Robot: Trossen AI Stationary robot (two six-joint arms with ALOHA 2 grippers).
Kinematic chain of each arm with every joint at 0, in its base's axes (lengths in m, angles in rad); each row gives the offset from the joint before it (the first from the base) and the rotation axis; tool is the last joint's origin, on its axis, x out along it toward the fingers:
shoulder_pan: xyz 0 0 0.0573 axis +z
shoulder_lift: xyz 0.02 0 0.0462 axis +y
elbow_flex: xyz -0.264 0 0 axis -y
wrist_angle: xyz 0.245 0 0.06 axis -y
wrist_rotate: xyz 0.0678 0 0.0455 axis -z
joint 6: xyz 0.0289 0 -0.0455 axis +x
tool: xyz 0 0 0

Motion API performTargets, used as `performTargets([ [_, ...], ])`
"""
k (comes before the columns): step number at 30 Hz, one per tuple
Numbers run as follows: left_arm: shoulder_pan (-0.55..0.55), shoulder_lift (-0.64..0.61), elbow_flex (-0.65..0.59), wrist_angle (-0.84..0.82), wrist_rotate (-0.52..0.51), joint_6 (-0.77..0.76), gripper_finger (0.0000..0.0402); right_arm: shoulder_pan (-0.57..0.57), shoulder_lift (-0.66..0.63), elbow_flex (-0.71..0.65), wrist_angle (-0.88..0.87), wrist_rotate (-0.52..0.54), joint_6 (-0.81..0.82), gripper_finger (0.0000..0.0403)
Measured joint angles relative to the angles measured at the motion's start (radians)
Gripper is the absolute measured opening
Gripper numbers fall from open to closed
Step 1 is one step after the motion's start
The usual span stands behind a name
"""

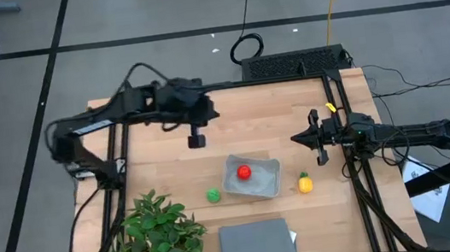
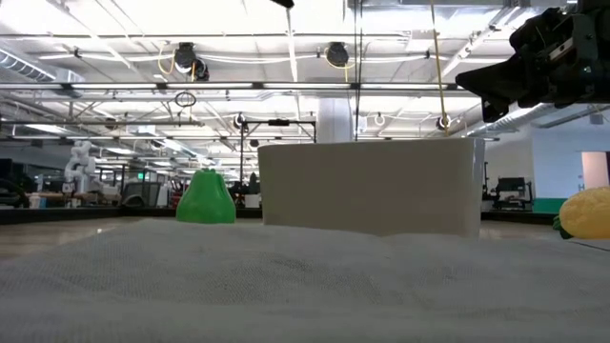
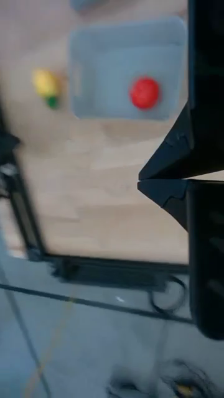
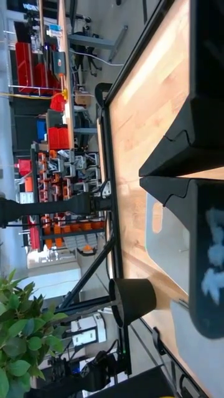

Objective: Pick and placing Produce into tupperware
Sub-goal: Put the yellow pineapple into the gray bin

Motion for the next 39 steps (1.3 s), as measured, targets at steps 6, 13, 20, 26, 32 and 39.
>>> performTargets([
  [6, 0.049, -0.157, -0.285, 0.324, 0.215, -0.088, 0.0, 0.0, 0.001, 0.0, 0.0, 0.0, -0.002, 0.0],
  [13, 0.008, -0.213, -0.616, 0.73, 0.254, -0.13, 0.0, 0.0, 0.003, 0.0, 0.0, 0.0, -0.002, 0.0],
  [20, -0.017, -0.271, -0.861, 1.02, 0.168, -0.133, 0.0, 0.0, 0.003, 0.0, 0.0, 0.0, -0.002, 0.0],
  [26, 0.014, -0.375, -1.047, 1.237, 0.162, -0.199, 0.0, 0.0, 0.003, 0.0, -0.009, 0.0, 0.0, 0.0],
  [32, 0.013, -0.387, -1.208, 1.461, 0.213, -0.257, 0.0, 0.0, 0.004, 0.0, -0.005, 0.0, 0.0, 0.0],
  [39, 0.014, -0.387, -1.397, 1.764, 0.223, -0.265, 0.0, 0.0, 0.004, 0.0, 0.001, 0.0, 0.0, 0.0],
])
